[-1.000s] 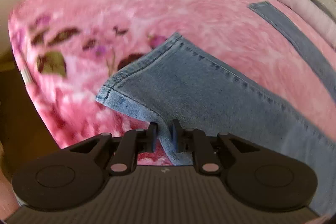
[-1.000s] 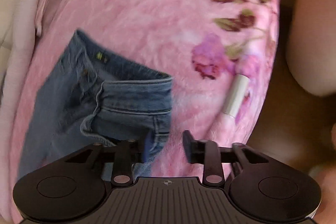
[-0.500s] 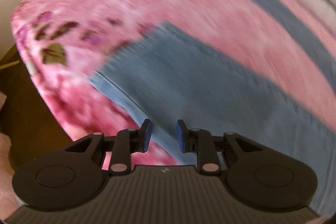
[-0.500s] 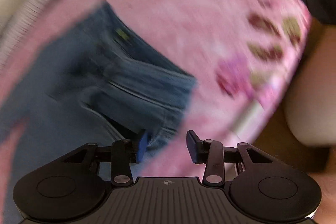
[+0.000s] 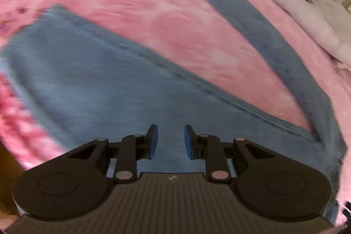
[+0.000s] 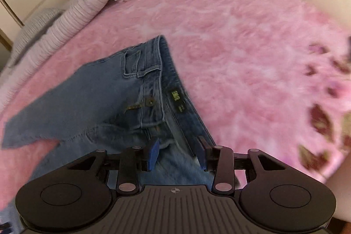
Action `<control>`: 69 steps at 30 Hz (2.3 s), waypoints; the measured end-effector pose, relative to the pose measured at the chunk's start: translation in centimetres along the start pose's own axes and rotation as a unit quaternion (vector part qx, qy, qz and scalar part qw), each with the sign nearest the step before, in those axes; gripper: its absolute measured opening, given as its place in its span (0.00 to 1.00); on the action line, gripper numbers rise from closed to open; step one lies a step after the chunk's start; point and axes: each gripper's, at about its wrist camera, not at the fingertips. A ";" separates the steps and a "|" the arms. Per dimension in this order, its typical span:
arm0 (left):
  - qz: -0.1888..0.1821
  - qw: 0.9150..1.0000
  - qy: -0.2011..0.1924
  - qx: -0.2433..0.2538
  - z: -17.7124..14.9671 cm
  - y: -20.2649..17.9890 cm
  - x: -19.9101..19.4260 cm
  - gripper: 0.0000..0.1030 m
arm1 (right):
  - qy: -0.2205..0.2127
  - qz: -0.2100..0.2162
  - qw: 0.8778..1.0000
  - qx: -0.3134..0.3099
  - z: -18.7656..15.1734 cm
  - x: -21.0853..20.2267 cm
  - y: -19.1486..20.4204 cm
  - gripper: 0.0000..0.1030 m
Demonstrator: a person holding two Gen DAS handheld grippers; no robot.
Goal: Fold clothes
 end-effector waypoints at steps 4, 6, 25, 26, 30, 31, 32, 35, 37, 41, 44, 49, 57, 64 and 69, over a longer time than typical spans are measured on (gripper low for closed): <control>-0.039 0.998 0.027 0.037 -0.6 -4.8 1.7 0.20 | 0.060 0.079 0.995 0.021 1.5 3.8 -3.0 0.39; -0.059 0.996 0.041 0.055 -0.9 -7.2 2.6 0.20 | 0.063 0.122 0.990 0.025 1.9 4.7 -3.7 0.39; -0.094 0.984 0.093 0.119 -2.8 -14.7 6.5 0.20 | -0.090 0.002 0.937 -0.338 -6.9 -1.9 6.7 0.12; -0.091 0.985 0.092 0.118 -2.8 -14.6 6.5 0.20 | -0.106 -0.010 0.930 -0.351 -7.0 -2.2 6.9 0.12; -0.090 0.986 0.087 0.109 -2.9 -14.1 6.7 0.20 | -0.111 -0.069 0.948 -0.290 -3.6 0.5 4.8 0.13; -0.088 0.987 0.085 0.108 -2.9 -14.0 6.8 0.20 | -0.078 -0.068 0.961 -0.256 -2.2 2.2 3.7 0.15; -0.085 0.987 0.085 0.107 -2.8 -13.8 6.7 0.20 | -0.047 -0.069 0.971 -0.225 -1.0 3.8 2.8 0.19; -0.074 0.988 0.084 0.106 -2.8 -13.2 6.6 0.20 | -0.002 -0.079 0.984 -0.161 0.3 5.9 2.0 0.29; -0.066 0.990 0.079 0.100 -2.5 -12.2 6.2 0.20 | -0.007 -0.099 0.986 -0.132 0.2 5.0 2.0 0.43; -0.051 0.992 0.070 0.089 -2.0 -10.3 5.5 0.20 | -0.087 -0.143 0.983 -0.069 -1.4 0.7 2.4 0.49; -0.042 0.994 0.063 0.081 -1.7 -8.8 5.0 0.20 | -0.119 -0.044 0.991 -0.045 -3.1 -1.2 2.0 0.49; -0.041 0.995 0.064 0.068 -0.6 -6.4 4.8 0.16 | 0.030 -0.073 0.997 0.024 -3.4 3.9 1.8 0.40; -0.061 0.996 0.054 0.047 4.6 -3.0 4.3 0.19 | -0.002 0.037 0.998 0.059 -2.5 3.3 10.1 0.41; -0.087 0.996 0.036 -0.006 14.2 0.0 5.2 0.27 | 0.043 0.219 0.928 0.298 -5.0 10.4 16.1 0.41; -0.105 0.994 -0.005 -0.040 22.7 2.3 6.4 0.29 | 0.017 0.240 0.897 0.371 -5.1 13.8 19.2 0.41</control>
Point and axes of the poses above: each gripper's, at about its wrist camera, not at the fingertips, and x roughly the way its jaws point, y to its left, z to its top, and after that the axes turned 11 degrees about y, right-handed
